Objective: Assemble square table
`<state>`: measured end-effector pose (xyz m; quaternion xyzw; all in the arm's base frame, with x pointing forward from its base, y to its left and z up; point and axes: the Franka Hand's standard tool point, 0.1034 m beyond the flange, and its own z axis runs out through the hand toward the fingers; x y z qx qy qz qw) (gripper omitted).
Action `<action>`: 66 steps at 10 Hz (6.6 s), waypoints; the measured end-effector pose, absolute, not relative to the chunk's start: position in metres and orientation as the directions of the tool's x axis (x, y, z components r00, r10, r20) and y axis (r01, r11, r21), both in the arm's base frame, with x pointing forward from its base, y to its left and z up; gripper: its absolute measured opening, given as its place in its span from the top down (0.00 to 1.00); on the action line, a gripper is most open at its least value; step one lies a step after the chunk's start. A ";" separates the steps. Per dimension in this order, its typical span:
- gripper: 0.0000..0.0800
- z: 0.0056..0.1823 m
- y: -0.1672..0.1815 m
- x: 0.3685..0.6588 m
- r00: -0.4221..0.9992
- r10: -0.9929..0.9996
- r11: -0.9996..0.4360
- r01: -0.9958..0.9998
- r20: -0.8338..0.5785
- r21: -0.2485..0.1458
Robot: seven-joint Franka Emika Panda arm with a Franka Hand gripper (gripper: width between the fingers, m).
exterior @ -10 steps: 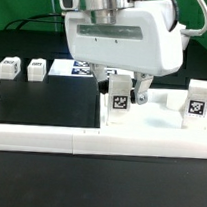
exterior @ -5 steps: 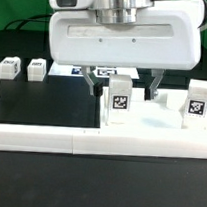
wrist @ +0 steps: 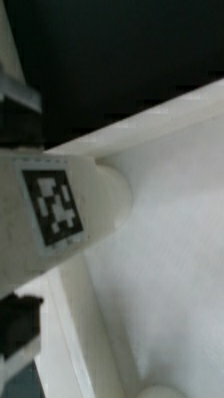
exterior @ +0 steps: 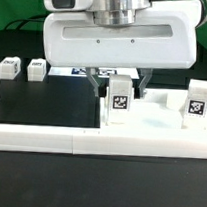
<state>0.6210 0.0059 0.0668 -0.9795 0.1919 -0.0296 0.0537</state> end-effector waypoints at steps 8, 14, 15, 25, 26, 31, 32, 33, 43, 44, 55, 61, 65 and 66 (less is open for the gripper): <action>0.64 0.065 0.009 0.626 -0.174 -0.968 0.187 -0.980 -0.182 -0.060; 0.20 0.065 0.011 0.628 0.336 -0.936 -0.322 -0.937 -0.100 -0.138; 0.20 0.065 0.010 0.628 0.391 -0.916 -0.376 -0.915 -0.091 -0.144; 0.64 0.067 0.000 0.629 0.821 -0.572 -0.816 -0.569 -0.010 -0.102; 0.64 0.067 -0.001 0.629 0.743 -0.669 -0.738 -0.667 -0.022 -0.099; 0.64 0.066 -0.004 0.626 0.112 -0.988 -0.105 -0.992 -0.108 -0.064; 0.64 0.066 -0.005 0.625 -0.046 -0.987 0.055 -0.997 -0.155 -0.055; 0.64 0.066 -0.004 0.625 -0.138 -0.975 0.148 -0.988 -0.173 -0.043; 0.19 0.065 0.008 0.625 0.090 -0.985 -0.079 -0.994 -0.145 -0.075; 0.19 0.064 0.007 0.625 0.111 -0.983 -0.101 -0.992 -0.143 -0.079; 0.53 0.065 0.002 0.627 0.693 -0.720 -0.684 -0.719 -0.044 -0.124; 0.63 0.065 -0.001 0.624 0.055 -0.990 -0.048 -0.997 -0.129 -0.055; 0.63 0.065 0.000 0.624 -0.407 -0.901 0.413 -0.911 -0.153 -0.010; 0.63 0.065 0.000 0.623 -0.424 -0.894 0.429 -0.903 -0.146 -0.008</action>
Offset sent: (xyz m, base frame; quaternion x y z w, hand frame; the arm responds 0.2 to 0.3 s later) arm 0.0083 -0.0118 -0.0043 0.0033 0.0091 0.2560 0.9666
